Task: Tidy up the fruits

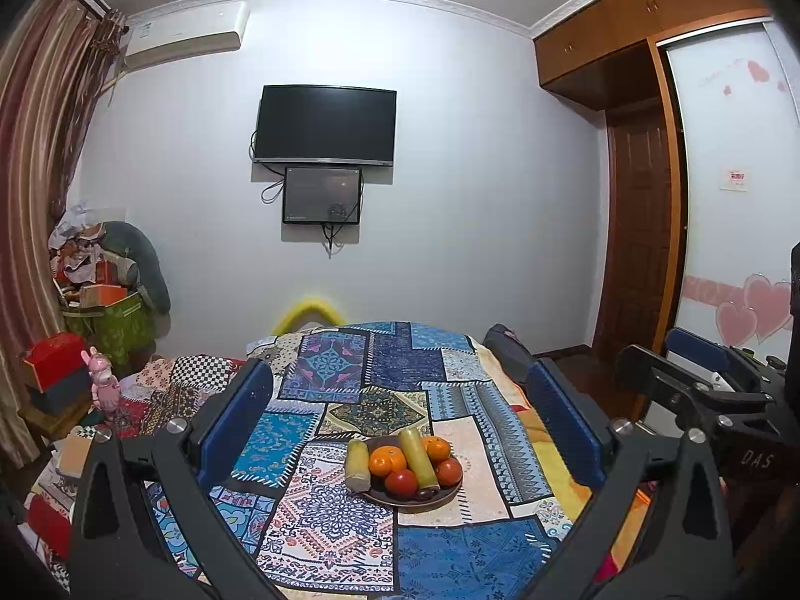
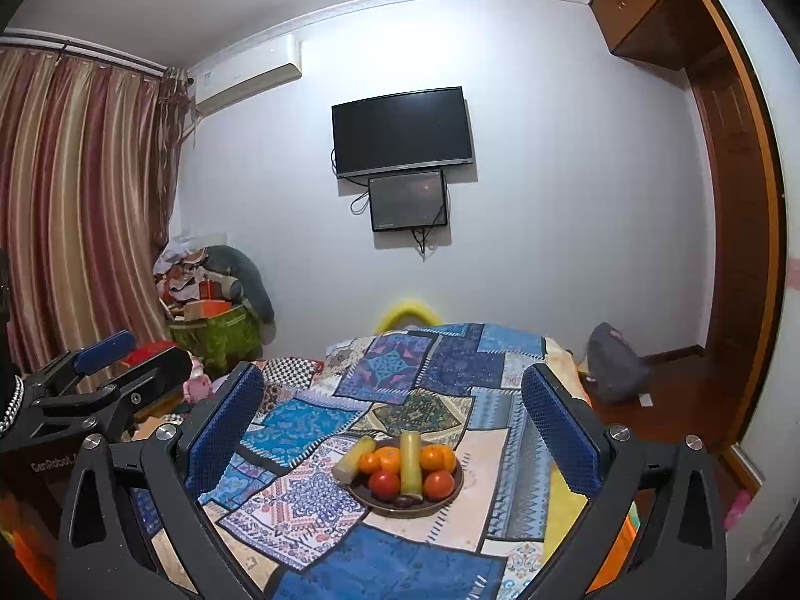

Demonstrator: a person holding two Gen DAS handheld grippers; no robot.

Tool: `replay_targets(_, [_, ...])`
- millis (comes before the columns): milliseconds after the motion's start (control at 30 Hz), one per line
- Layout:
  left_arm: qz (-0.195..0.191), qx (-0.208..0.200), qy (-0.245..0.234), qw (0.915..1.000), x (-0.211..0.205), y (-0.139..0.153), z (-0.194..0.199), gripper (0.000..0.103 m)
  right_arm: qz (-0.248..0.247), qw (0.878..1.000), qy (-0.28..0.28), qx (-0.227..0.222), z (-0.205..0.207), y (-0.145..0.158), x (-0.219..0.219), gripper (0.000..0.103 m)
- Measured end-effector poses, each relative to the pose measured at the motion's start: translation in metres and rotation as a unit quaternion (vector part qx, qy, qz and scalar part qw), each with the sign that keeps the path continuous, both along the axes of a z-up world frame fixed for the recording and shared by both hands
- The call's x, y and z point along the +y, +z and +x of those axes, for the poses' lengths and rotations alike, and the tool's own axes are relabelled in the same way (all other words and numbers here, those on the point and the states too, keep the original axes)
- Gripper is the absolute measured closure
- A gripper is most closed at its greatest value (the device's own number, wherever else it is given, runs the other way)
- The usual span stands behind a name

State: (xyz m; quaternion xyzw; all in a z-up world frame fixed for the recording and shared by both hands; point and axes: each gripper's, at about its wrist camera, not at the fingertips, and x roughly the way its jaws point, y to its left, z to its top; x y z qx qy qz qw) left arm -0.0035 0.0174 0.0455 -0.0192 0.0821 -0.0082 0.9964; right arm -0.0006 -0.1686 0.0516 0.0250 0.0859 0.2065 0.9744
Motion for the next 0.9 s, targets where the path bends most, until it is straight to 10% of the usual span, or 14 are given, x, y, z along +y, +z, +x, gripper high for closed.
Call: replay_targets(900, [-0.001,0.009,-0.016,0.9998,-0.0046,-0.0005,-0.0003,0.0,-0.005,1.0,-0.005,-0.006,-0.0024,0.0012,0.0002,0.0])
